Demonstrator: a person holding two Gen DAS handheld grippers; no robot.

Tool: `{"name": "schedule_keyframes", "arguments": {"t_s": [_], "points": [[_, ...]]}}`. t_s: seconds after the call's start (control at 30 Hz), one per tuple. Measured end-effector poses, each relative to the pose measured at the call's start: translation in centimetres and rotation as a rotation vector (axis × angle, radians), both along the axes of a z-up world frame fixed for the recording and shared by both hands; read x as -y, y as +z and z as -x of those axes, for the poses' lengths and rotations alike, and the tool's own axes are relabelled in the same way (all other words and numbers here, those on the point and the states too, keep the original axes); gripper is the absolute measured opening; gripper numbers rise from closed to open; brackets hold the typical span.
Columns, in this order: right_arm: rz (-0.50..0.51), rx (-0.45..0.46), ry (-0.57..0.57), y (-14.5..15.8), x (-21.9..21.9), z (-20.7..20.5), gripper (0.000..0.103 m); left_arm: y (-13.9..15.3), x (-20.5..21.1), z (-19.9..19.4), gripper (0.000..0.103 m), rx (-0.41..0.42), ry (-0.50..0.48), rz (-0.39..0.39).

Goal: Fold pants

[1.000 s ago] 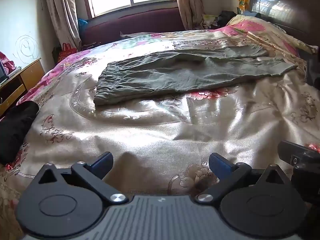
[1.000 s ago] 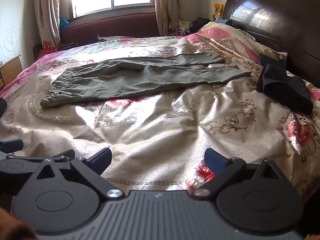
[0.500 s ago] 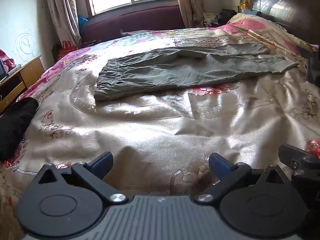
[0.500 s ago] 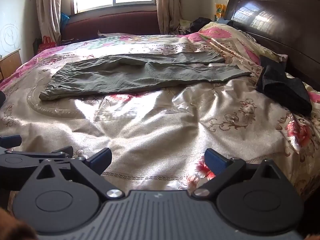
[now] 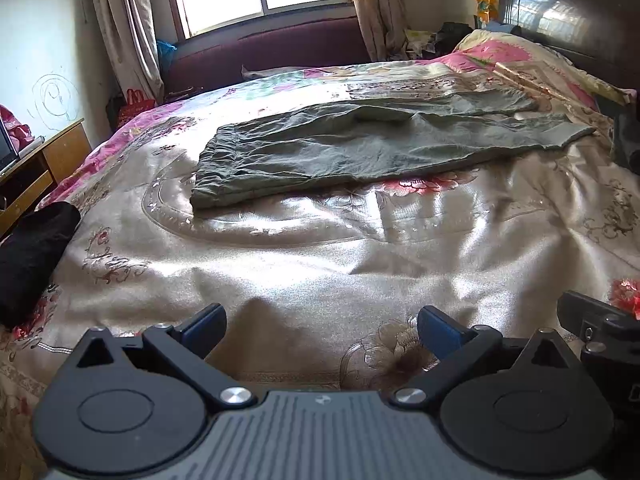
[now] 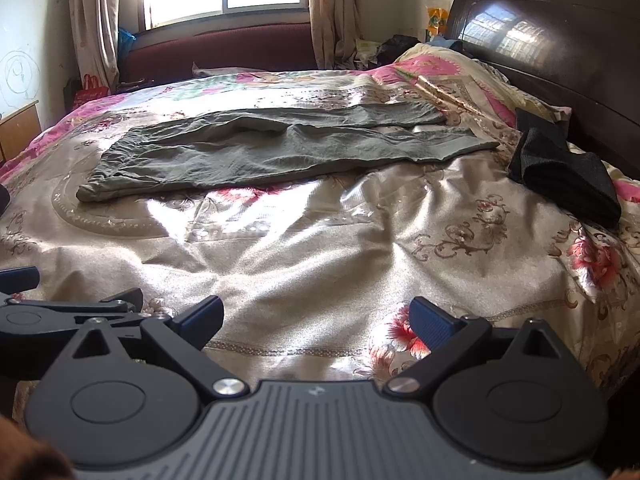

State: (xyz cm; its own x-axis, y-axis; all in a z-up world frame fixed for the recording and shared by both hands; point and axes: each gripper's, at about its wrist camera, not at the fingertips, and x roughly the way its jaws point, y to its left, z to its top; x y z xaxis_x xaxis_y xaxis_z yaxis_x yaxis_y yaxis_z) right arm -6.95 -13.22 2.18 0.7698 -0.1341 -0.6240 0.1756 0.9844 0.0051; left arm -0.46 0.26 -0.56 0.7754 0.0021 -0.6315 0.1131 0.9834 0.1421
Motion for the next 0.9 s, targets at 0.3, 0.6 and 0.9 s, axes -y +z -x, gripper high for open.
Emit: {"name": "schedule_keyframes", "arguments": {"t_s": [0.3,0.6,0.9], "points": [[0.000,0.002,-0.001,0.03,0.04,0.12,0.099,0.03,0.01,0.10,0.103,0.007,-0.001,-0.003],[0.000,0.002,-0.001,0.01,0.03,0.11,0.099,0.02,0.04,0.10,0.103,0.006,0.000,-0.004],[0.000,0.002,-0.002,-0.01,0.03,0.22,0.099,0.09,0.08,0.18,0.103,0.006,-0.002,-0.004]]}}
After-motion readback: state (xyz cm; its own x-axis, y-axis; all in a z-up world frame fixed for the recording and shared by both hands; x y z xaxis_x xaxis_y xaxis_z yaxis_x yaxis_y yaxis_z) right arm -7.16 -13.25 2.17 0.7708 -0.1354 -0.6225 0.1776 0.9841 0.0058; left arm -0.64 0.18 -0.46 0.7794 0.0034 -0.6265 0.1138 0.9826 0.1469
